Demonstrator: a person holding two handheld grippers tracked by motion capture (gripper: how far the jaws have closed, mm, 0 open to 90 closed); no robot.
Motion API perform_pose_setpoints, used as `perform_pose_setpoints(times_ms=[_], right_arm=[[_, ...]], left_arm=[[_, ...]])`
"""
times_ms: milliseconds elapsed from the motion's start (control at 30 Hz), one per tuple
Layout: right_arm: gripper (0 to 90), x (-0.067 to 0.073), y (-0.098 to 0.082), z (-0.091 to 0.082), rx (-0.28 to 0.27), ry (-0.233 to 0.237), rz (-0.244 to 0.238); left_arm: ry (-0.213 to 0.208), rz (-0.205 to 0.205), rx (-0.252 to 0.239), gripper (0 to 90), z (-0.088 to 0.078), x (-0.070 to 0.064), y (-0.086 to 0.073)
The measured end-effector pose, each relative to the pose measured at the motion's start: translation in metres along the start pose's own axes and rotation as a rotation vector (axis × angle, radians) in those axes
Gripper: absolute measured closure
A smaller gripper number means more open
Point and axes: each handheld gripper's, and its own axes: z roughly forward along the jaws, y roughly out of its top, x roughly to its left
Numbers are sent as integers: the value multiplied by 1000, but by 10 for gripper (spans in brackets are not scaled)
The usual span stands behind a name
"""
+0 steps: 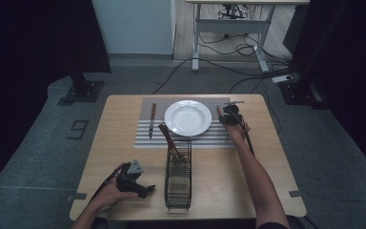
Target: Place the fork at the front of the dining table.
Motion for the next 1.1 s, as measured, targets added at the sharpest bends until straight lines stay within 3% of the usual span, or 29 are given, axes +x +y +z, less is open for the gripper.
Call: perform_pose_setpoints(times_ms=[133, 300, 400, 567, 667, 800, 867, 1100], right_arm=[[752, -2, -3, 1, 10, -7, -1], [795, -8, -3, 4, -10, 14, 62], [779, -16, -4, 5, -29, 38, 85], [749, -21, -6, 7, -28, 31, 83], [729, -20, -6, 7, -26, 25, 70], [684, -15, -8, 4, 0, 0, 4], [684, -15, -9, 4, 11, -10, -6], [761, -10, -7, 4, 22, -36, -44]], left_arm=[[0, 0, 0, 0, 0, 0, 0], [0, 0, 0, 0, 0, 0, 0], [0, 0, 0, 0, 0, 0, 0], [0, 0, 0, 0, 0, 0, 0], [0, 1, 0, 0, 0, 0, 0], [-1, 1, 0, 0, 0, 0, 0], [0, 1, 0, 0, 0, 0, 0], [0, 0, 0, 0, 0, 0, 0]])
